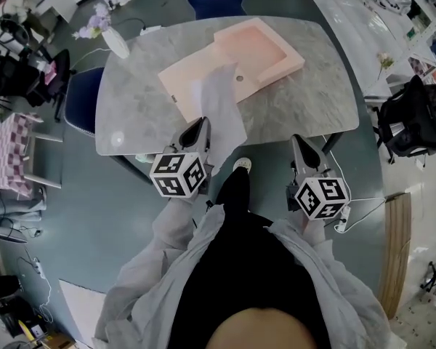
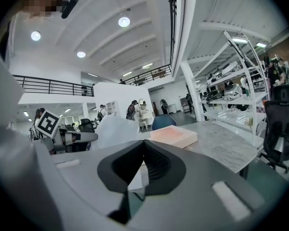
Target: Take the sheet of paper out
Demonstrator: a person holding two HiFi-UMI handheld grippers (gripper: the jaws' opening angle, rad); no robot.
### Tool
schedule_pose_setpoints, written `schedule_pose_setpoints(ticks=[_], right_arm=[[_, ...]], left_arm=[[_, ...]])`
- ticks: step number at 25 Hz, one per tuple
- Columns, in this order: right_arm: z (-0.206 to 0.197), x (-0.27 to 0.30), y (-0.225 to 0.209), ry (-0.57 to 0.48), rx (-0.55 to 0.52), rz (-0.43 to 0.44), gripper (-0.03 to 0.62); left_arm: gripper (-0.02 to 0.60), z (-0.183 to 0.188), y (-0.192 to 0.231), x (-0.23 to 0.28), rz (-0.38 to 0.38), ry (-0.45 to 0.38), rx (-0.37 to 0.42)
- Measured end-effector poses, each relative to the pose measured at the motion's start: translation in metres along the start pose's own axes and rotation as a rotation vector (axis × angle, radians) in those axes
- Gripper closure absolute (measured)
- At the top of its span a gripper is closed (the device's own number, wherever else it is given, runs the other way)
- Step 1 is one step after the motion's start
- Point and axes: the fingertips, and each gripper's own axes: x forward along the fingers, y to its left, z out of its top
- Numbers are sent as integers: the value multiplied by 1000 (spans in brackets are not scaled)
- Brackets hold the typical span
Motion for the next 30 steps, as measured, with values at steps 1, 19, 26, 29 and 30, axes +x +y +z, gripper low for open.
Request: schedule_pose_setpoints(ticks=[1,19,26,29,30], right_arm=[[-1,-4,0,-2,-4,-3,586],[-36,-40,21,27,-50,-24,586],[-39,-43,27,29,-53,-31,586],[-40,-43,29,33,-56,-28,586],[-41,-44,29,34,-57,-25,586]], left_arm=[[578,-2,-5,-4,-22,-2,2],[578,-54,-55,-42,-251,49,3],[578,-56,-57,-47,-260,48,2],[578,-57,-56,-48,-257,48,3],[578,-59,-55,-49,-255,48,2]])
